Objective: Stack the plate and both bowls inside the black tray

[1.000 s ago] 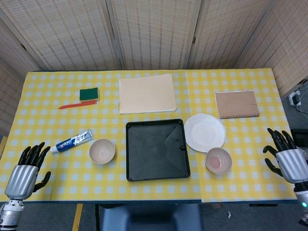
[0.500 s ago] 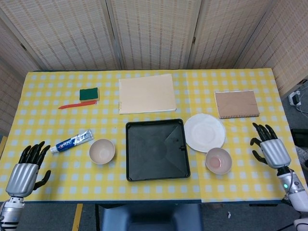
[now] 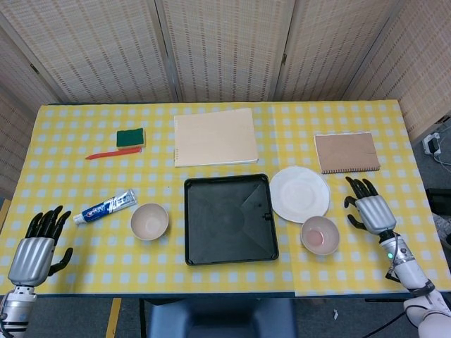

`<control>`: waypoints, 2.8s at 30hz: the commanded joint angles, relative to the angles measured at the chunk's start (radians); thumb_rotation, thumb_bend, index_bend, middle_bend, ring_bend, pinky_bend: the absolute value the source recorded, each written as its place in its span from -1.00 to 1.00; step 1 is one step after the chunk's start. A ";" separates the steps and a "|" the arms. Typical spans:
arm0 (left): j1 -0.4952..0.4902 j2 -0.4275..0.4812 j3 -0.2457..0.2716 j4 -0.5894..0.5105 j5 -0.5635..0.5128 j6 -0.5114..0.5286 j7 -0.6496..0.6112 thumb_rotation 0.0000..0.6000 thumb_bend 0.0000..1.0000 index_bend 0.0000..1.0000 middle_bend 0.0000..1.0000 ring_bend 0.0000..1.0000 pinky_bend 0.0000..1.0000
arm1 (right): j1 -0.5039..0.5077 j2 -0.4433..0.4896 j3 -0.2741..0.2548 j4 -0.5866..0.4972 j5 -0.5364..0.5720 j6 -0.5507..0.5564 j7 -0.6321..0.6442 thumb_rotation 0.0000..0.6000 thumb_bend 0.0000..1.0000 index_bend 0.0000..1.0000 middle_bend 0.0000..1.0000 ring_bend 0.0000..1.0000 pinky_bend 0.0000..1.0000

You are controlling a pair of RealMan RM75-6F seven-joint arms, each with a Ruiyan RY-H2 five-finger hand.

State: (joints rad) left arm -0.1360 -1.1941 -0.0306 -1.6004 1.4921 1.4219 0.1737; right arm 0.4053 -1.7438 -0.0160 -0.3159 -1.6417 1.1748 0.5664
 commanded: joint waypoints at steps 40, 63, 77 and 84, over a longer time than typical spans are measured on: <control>0.006 -0.002 -0.013 -0.004 -0.035 0.013 0.000 1.00 -0.31 -0.96 -0.97 -1.00 -1.00 | 0.082 -0.127 -0.038 0.087 0.010 -0.049 0.011 1.00 -0.22 -0.15 -0.99 -0.97 -1.00; 0.005 0.026 -0.001 -0.023 -0.042 -0.011 -0.015 1.00 -0.28 -1.00 -0.97 -1.00 -1.00 | 0.108 -0.173 -0.024 0.114 0.030 -0.031 0.062 1.00 -0.21 0.27 -0.73 -0.81 -1.00; 0.007 0.025 0.004 -0.018 -0.027 -0.001 -0.012 1.00 -0.21 -1.00 -0.97 -1.00 -1.00 | 0.098 -0.161 0.005 0.120 0.054 0.076 0.076 1.00 -0.20 0.51 -0.54 -0.70 -0.96; 0.011 0.027 0.008 -0.022 -0.013 0.010 -0.017 1.00 -0.20 -1.00 -0.97 -1.00 -1.00 | 0.099 -0.143 0.022 0.104 0.063 0.157 0.078 1.00 -0.20 0.51 -0.53 -0.69 -0.96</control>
State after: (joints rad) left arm -0.1263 -1.1673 -0.0234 -1.6217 1.4778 1.4309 0.1583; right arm 0.5030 -1.8949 -0.0017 -0.2041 -1.5825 1.2952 0.6438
